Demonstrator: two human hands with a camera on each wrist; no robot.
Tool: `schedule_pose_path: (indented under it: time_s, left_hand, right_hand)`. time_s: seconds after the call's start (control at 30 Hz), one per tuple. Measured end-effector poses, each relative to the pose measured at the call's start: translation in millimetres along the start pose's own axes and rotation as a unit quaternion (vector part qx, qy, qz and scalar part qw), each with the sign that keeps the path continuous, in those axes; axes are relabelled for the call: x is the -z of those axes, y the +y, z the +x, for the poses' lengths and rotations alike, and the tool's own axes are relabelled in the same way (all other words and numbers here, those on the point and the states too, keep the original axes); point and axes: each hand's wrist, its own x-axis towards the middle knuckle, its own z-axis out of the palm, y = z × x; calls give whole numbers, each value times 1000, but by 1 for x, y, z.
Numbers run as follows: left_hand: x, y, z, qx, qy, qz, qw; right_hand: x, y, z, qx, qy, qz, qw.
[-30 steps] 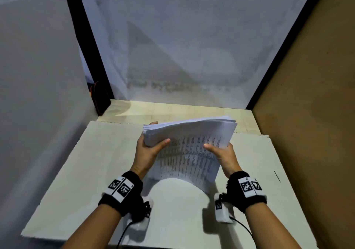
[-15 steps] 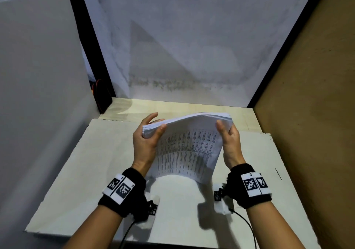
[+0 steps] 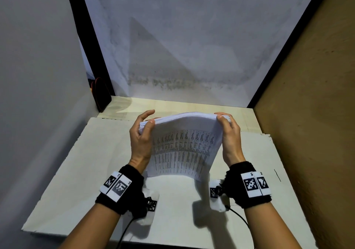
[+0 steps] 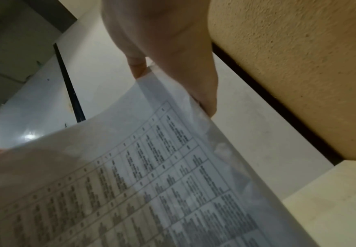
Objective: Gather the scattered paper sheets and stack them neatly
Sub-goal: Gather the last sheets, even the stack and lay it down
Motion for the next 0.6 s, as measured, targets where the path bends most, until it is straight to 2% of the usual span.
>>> schedule_pose_path:
  time_s: [0.23, 0.37, 0.47, 0.53, 0.6]
  left_hand:
    - [2, 3, 3, 11, -19, -5, 1000]
    - [11, -4, 3, 16, -69, -65, 995]
    - [21, -16, -3, 58, -97, 17, 993]
    - [23, -21, -4, 95, -83, 47, 991]
    - [24, -18, -3, 82, -77, 59, 992]
  right_hand:
    - [2, -4, 2, 0, -38, -4, 999]
    - [10, 1, 2, -1, -81, 20, 997]
    - [17, 13, 1, -40, -112, -13, 993]
    - [17, 18, -2, -37, -95, -59, 993]
    - [16, 17, -3, -29, -71, -61, 995]
